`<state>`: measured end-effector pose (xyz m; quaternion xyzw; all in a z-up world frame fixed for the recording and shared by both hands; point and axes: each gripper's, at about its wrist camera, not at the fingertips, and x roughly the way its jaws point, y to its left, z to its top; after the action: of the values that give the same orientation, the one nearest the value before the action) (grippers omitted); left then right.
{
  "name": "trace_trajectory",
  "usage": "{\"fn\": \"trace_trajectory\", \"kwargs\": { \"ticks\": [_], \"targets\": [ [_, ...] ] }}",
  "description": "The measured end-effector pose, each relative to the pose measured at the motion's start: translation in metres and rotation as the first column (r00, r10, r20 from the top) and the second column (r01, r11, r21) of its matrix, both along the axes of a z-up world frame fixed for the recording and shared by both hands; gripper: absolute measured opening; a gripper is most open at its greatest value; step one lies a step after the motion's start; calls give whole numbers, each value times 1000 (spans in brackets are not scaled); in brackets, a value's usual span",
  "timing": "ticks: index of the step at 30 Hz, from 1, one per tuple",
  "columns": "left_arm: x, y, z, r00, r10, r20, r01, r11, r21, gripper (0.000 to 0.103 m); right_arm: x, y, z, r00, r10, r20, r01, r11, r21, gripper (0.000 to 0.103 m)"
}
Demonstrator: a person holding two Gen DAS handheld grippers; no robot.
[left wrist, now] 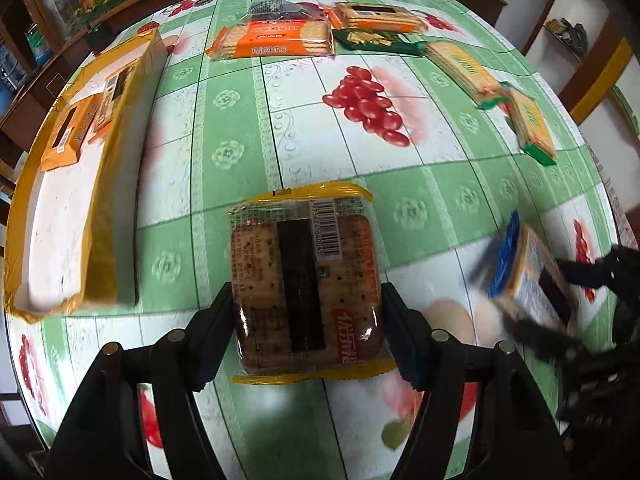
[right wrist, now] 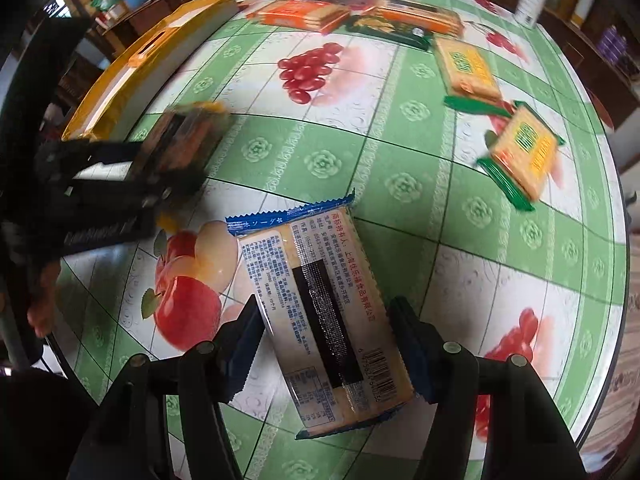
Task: Organize snacks
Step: 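Carry both packs into the white tray and open both tools to release them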
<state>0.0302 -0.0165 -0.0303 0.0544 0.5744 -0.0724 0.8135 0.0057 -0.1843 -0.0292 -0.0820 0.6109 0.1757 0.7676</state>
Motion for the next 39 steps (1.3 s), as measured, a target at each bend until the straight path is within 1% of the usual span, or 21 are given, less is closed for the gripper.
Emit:
{"fn": "trace_trajectory", "kwargs": {
  "ticks": [6, 11, 14, 17, 21, 25, 27, 28, 30, 33, 34, 35, 36, 38, 39],
  "targets": [
    [-13, 12, 19, 999, -25, 36, 26, 999, -20, 68, 5, 1, 13, 999, -39, 6, 38, 999, 33, 65],
    [-18, 34, 41, 998, -11, 68, 14, 999, -47, 69, 20, 23, 29, 999, -43, 29, 41, 998, 57, 65],
    [-20, 59, 56, 996, 25, 89, -19, 997, -70, 69, 33, 50, 40, 999, -21, 46, 18, 996, 83, 65],
    [-14, 89, 68, 990, 78, 114, -70, 995, -71, 69, 45, 79, 53, 997, 12, 70, -19, 994, 105, 65],
    [4, 139, 76, 977, 160, 138, -157, 987, -31, 69, 65, 131, 68, 994, 53, 99, -67, 987, 146, 65],
    [32, 185, 73, 967, 220, 130, -224, 974, 17, 69, 91, 178, 73, 993, 47, 107, -68, 977, 204, 65],
    [47, 202, 68, 965, 229, 124, -235, 971, 34, 69, 103, 201, 72, 994, 37, 101, -60, 972, 229, 64],
    [57, 209, 62, 969, 220, 109, -226, 973, 53, 69, 111, 213, 70, 995, 31, 92, -53, 968, 247, 64],
    [73, 217, 52, 975, 202, 94, -210, 973, 91, 69, 127, 236, 64, 998, 16, 66, -34, 960, 276, 64],
    [86, 220, 37, 986, 157, 60, -164, 976, 145, 69, 148, 264, 52, 999, -4, 35, -7, 954, 299, 64],
    [88, 220, 35, 987, 149, 54, -155, 976, 153, 69, 153, 270, 48, 1000, -8, 24, 0, 953, 302, 64],
    [91, 220, 29, 990, 138, 40, -142, 976, 167, 69, 158, 276, 43, 1000, -13, 17, 7, 953, 302, 63],
    [92, 218, 26, 991, 132, 31, -136, 975, 178, 69, 164, 282, 37, 1000, -20, 10, 16, 955, 295, 59],
    [96, 219, 20, 990, 134, 35, -138, 969, 205, 70, 171, 291, 28, 1000, -17, -19, 22, 952, 305, 57],
    [98, 221, 17, 989, 141, 33, -145, 964, 221, 70, 173, 293, 26, 1000, -15, -21, 21, 953, 301, 57]
  ]
}}
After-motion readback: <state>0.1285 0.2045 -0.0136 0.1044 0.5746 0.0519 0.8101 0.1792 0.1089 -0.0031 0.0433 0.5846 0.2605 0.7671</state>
